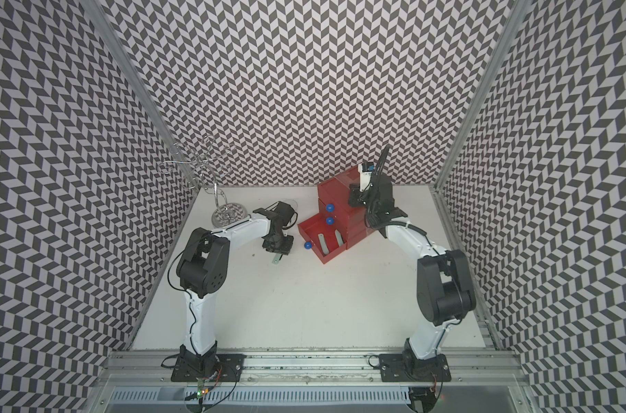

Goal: Place the fruit knives into the drawer by color
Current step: Pick up the fruit knife from the center of the board.

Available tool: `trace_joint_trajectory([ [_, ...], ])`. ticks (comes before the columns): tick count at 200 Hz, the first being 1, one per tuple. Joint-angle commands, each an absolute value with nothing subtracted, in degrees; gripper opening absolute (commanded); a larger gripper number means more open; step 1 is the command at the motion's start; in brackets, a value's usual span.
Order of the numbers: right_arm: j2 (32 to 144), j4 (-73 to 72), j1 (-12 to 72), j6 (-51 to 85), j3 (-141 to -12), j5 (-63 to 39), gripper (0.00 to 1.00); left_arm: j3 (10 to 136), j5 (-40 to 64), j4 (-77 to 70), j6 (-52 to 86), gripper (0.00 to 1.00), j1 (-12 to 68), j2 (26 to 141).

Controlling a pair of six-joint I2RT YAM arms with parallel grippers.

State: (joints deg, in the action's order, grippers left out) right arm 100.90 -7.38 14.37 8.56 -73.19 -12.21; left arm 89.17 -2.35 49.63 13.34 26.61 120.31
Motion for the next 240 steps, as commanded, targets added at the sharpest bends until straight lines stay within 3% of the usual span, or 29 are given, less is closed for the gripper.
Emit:
trace_joint_trajectory([
  [1,112.88,18.62,14.80,11.56,-65.15,-14.15,0.00,89.11,-3.26,51.73,13.47,0.44,26.93,121.73],
  [120,112.72,18.54,14.86,11.62,-65.20,-14.28,0.00,86.40,-4.92,51.71,15.24,0.24,26.32,120.16],
  [240,112.52,18.63,14.85,11.52,-65.07,-14.24,0.00,88.86,-1.32,52.70,21.39,0.24,26.95,109.69],
])
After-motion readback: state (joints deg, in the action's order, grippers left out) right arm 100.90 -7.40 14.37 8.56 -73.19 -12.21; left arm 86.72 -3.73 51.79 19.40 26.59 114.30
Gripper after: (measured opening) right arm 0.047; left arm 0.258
